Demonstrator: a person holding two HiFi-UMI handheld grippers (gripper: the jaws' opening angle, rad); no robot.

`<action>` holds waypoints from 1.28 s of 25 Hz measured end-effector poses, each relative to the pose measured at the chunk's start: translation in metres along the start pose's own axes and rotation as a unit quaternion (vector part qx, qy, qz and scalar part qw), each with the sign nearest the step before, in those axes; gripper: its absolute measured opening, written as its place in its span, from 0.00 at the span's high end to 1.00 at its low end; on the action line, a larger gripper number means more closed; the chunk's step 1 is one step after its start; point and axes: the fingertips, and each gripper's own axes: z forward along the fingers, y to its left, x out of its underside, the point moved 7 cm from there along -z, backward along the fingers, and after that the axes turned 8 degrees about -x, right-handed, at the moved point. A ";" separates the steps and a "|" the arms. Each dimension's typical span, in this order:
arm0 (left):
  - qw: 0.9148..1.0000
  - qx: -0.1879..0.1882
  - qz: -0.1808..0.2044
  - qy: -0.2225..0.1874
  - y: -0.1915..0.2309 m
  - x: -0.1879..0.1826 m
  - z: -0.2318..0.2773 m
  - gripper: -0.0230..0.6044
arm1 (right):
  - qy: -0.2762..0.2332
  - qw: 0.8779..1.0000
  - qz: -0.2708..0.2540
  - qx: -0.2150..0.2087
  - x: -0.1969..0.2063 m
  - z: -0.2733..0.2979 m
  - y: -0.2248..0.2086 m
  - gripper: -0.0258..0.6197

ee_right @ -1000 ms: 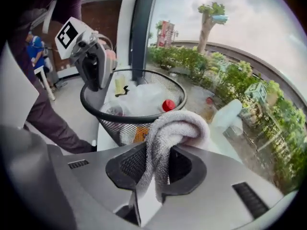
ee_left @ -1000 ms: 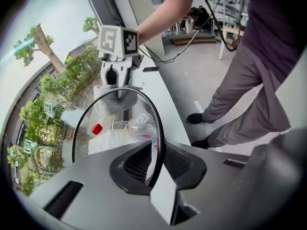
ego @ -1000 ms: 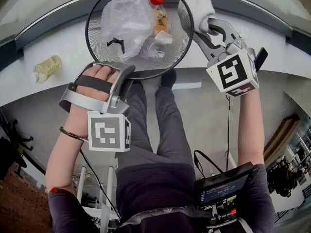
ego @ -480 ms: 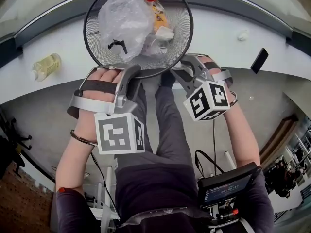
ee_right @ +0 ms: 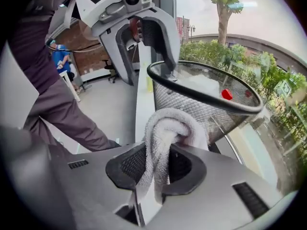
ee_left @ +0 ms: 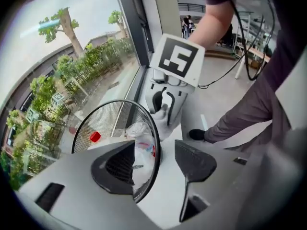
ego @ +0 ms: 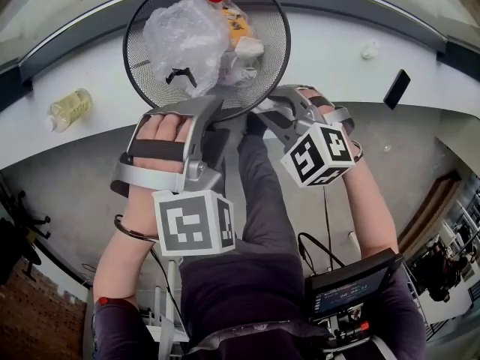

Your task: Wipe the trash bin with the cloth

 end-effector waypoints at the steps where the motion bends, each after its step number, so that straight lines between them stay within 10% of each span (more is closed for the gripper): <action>1: 1.000 0.009 0.002 0.007 0.002 0.005 -0.002 0.57 | 0.002 1.000 0.006 0.011 0.004 -0.009 -0.008 0.82; 8: 0.988 -0.026 0.131 0.082 -0.002 0.054 0.015 0.54 | 0.030 0.986 0.077 0.145 0.012 -0.057 -0.081 0.82; 12: 0.997 -0.039 0.044 0.050 0.010 0.043 0.011 0.74 | 0.032 0.988 0.060 0.138 0.002 -0.045 -0.079 0.82; 32: 0.990 -0.028 -0.136 -0.003 -0.009 -0.010 0.003 0.76 | -0.043 0.997 0.032 -0.056 -0.022 0.015 0.040 0.82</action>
